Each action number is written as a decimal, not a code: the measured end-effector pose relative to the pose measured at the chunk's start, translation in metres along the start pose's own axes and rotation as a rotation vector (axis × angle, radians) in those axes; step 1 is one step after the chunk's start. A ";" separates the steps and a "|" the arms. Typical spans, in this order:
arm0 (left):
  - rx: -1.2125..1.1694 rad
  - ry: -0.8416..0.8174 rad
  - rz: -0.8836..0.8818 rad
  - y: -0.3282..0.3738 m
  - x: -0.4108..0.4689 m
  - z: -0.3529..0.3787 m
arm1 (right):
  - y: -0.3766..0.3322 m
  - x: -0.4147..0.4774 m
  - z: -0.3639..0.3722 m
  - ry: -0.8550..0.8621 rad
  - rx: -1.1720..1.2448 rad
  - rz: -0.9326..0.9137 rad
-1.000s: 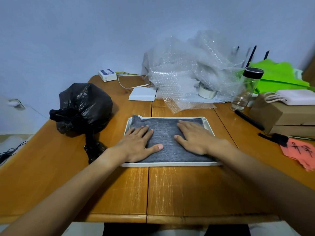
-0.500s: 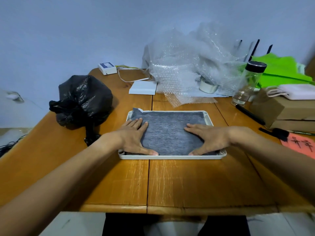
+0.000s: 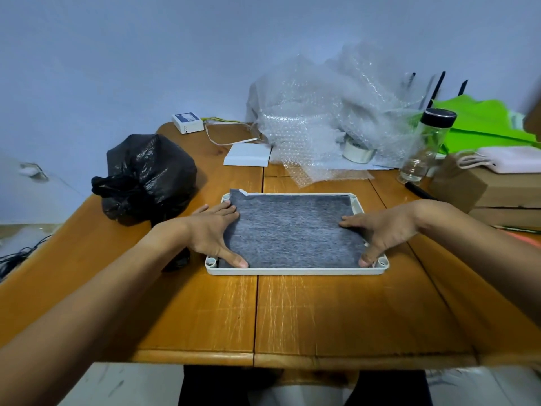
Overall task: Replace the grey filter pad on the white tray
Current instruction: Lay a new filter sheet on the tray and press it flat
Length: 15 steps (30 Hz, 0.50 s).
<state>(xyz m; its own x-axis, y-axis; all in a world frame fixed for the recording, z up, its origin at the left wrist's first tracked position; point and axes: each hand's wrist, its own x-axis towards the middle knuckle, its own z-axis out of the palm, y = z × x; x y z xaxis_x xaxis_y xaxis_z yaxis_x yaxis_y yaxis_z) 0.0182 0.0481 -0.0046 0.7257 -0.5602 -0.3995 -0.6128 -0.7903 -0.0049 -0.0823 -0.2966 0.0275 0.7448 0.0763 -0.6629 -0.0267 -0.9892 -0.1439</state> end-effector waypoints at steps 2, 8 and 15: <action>-0.131 0.051 0.039 0.001 -0.006 -0.001 | -0.004 -0.004 -0.003 0.008 0.052 0.029; -0.367 0.314 0.093 0.041 -0.007 -0.008 | -0.057 0.016 0.006 0.545 0.120 -0.129; -0.701 0.290 -0.007 0.088 0.039 0.018 | -0.111 0.081 0.044 0.583 0.143 -0.258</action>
<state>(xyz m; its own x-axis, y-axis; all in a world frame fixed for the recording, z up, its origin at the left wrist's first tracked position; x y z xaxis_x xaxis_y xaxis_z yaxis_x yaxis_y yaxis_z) -0.0128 -0.0388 -0.0378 0.8416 -0.5206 -0.1440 -0.3355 -0.7128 0.6160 -0.0482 -0.1748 -0.0421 0.9777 0.1888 -0.0923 0.1427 -0.9187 -0.3682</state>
